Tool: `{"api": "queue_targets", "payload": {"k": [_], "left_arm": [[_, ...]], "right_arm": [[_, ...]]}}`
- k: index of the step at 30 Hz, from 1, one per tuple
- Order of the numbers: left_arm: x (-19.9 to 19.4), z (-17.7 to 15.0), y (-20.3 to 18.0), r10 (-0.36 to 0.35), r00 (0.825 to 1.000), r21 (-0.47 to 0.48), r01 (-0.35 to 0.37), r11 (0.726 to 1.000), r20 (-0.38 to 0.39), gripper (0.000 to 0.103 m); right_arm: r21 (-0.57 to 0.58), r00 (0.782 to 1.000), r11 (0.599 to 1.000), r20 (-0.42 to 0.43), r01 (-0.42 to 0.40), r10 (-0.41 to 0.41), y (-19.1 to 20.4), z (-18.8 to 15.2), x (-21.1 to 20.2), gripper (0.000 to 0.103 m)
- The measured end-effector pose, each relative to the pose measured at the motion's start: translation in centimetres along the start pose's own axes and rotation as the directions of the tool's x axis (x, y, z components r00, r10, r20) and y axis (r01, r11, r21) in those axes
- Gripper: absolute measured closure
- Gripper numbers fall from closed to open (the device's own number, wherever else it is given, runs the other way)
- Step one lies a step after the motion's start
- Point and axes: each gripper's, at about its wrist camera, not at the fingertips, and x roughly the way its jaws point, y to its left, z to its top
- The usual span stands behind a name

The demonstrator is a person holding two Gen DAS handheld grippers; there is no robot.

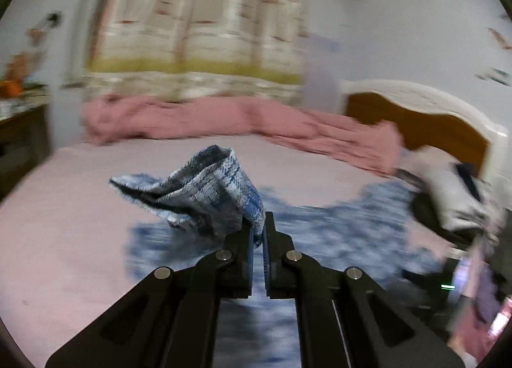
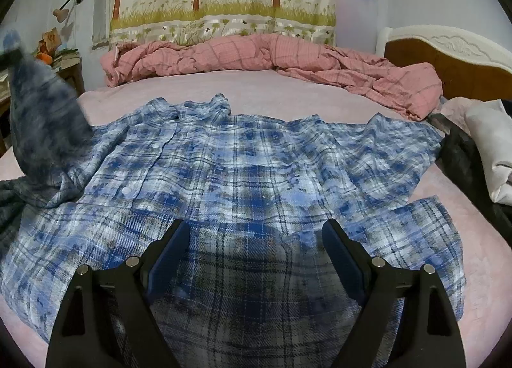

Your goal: Fold large clothes

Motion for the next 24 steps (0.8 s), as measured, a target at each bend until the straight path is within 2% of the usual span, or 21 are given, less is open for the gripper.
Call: {"api": "queue_targets", "payload": {"k": [1,3,6,7,8,10,11,14,17,21,24], "left_arm": [[0.7,-0.5,-1.4,-0.057,0.998,0.003,0.057,0.998,-0.020,0.099],[2.3,-1.8,-3.3,-0.115,0.992,0.012,0.116,0.993,-0.058,0.098],[4.0,-4.7,-4.8,-0.116,0.990,0.041,0.119,0.992,-0.081,0.091],[4.4,-5.6,-4.9,-0.117,0.989,0.043,0.121,0.992,-0.085,0.076],[4.7,-6.5,-4.8,-0.125,0.989,0.040,0.129,0.991,-0.085,0.055],[4.7,-7.6,-4.4,-0.126,0.990,0.036,0.128,0.991,-0.071,0.032],[4.3,-8.0,-4.1,-0.104,0.992,0.040,0.107,0.993,-0.064,0.027],[2.7,-8.2,-3.2,-0.012,1.000,0.048,0.012,0.999,-0.017,0.021],[1.2,-8.6,-1.0,0.094,0.995,0.021,-0.095,0.995,0.021,0.015],[-0.1,-9.7,2.4,0.244,0.969,-0.024,-0.244,0.970,0.041,0.015],[-0.9,-10.1,5.2,0.343,0.939,-0.094,-0.338,0.936,0.039,0.015]], "right_arm": [[0.004,1.000,1.000,-0.002,-0.004,0.004,-0.1,0.0,0.0,0.016],[0.013,1.000,1.000,-0.003,-0.010,0.010,-0.2,-0.1,0.0,0.016],[0.021,1.000,1.000,-0.004,-0.017,0.017,-0.4,0.0,0.1,0.016],[0.023,1.000,1.000,-0.005,-0.020,0.020,-0.5,0.0,0.1,0.016],[0.026,1.000,0.999,-0.007,-0.022,0.022,-0.4,-0.1,0.1,0.016],[0.031,1.000,0.999,-0.011,-0.024,0.024,-0.5,-0.1,0.1,0.016],[0.034,1.000,0.999,-0.012,-0.028,0.028,-0.7,0.0,0.2,0.016],[0.043,0.999,0.998,-0.023,-0.046,0.047,-0.9,0.0,0.4,0.016],[0.046,0.998,0.998,-0.032,-0.051,0.053,-1.0,-0.1,0.6,0.016],[0.044,0.998,0.998,-0.032,-0.049,0.050,-0.9,-0.1,0.6,0.016],[0.043,0.999,0.998,-0.027,-0.041,0.042,-1.0,0.0,0.5,0.016]]}}
